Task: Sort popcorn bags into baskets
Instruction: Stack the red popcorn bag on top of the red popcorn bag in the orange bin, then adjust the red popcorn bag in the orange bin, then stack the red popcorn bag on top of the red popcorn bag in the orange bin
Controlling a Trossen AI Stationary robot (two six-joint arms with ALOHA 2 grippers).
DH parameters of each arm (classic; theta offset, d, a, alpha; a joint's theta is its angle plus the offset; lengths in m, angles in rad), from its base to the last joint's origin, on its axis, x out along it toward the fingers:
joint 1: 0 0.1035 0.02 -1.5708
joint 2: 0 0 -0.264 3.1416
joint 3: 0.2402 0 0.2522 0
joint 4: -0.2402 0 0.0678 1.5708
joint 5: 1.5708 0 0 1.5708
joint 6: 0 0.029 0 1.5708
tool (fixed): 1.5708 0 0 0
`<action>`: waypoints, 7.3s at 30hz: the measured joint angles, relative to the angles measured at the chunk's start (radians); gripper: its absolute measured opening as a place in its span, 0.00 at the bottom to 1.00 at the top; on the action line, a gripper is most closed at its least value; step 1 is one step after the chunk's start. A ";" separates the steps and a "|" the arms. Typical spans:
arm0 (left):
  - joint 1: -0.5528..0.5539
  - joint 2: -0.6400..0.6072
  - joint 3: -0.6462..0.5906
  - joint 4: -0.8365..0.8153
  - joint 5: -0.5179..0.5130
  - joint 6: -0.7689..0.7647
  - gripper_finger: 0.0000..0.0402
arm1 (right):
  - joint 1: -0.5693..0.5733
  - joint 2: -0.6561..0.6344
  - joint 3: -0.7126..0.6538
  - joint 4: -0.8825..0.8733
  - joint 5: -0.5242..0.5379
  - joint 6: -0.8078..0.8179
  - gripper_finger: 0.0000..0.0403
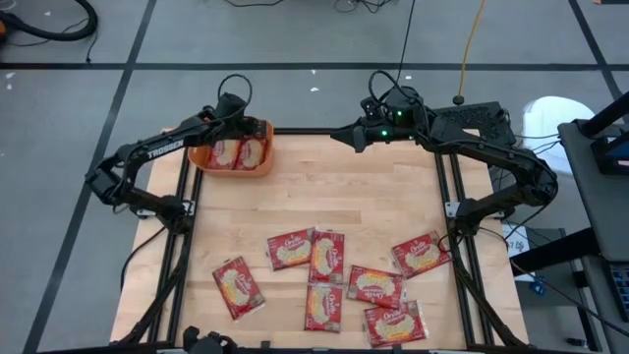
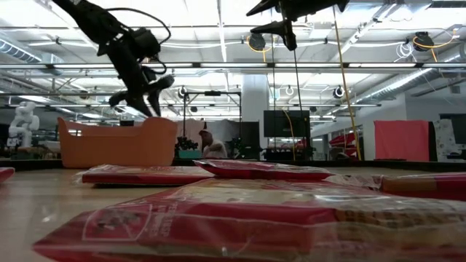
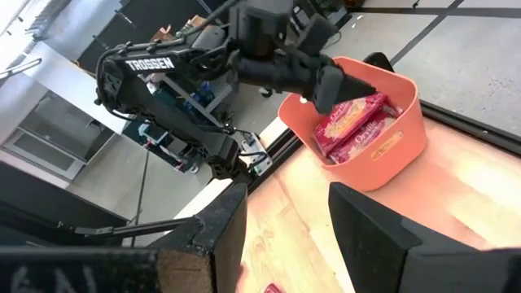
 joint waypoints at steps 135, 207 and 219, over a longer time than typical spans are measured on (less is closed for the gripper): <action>-0.103 -0.338 -0.017 -0.337 0.263 0.297 0.06 | 0.233 -0.130 -0.001 -0.884 0.136 0.173 0.41; -0.415 -0.326 -0.017 -0.350 0.181 0.173 0.06 | 0.596 0.051 -0.695 -0.327 0.045 -0.446 0.26; -0.415 -0.326 -0.017 -0.350 0.180 0.173 0.06 | 0.576 0.056 -0.656 -0.314 0.055 -0.461 0.01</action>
